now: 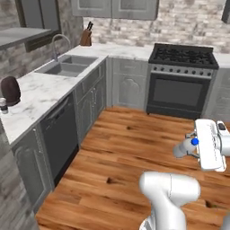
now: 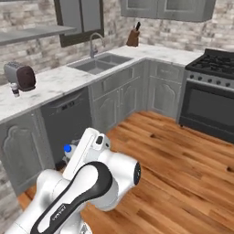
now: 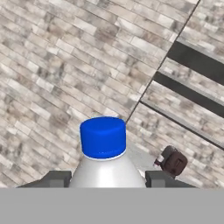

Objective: Move the drinks to the dining counter.

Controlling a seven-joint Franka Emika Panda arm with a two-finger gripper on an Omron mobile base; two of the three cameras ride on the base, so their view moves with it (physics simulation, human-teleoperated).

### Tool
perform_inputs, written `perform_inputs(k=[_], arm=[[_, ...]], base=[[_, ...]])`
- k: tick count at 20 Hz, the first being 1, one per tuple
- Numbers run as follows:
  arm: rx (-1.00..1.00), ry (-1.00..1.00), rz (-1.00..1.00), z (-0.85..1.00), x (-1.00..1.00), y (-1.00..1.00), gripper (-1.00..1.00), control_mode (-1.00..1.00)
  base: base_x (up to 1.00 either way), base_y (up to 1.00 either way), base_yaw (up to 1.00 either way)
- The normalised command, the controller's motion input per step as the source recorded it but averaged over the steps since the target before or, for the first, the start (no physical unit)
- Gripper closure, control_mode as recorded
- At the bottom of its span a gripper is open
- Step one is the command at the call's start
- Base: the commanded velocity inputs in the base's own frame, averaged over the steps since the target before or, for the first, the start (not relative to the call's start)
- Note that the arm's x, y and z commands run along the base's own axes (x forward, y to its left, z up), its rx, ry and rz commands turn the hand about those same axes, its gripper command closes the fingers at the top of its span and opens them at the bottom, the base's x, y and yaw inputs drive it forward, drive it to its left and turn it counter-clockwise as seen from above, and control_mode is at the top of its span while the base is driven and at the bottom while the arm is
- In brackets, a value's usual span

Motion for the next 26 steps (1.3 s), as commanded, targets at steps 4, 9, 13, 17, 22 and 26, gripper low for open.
perform_inputs(k=[4, 9, 13, 17, 22, 26], arm=[[0.00, 0.00, 0.00, 0.00, 0.00, 0.00, 1.00, 1.00], [0.00, 0.00, 0.00, 0.00, 0.00, 0.00, 1.00, 1.00], [0.00, 0.00, 0.00, 0.00, 0.00, 0.00, 1.00, 1.00], [0.00, 0.00, 0.00, 0.00, 0.00, 0.00, 1.00, 1.00], [0.00, 0.00, 0.00, 0.00, 0.00, 0.00, 1.00, 1.00], [0.00, 0.00, 0.00, 0.00, 0.00, 0.00, 1.00, 1.00]], base=[[-1.00, 0.00, -0.13], [-0.85, -0.01, -0.32], [-0.41, -0.09, -0.58], [-0.27, -0.08, -0.60], [-0.01, 0.00, -0.52], [0.00, 0.00, -0.47]])
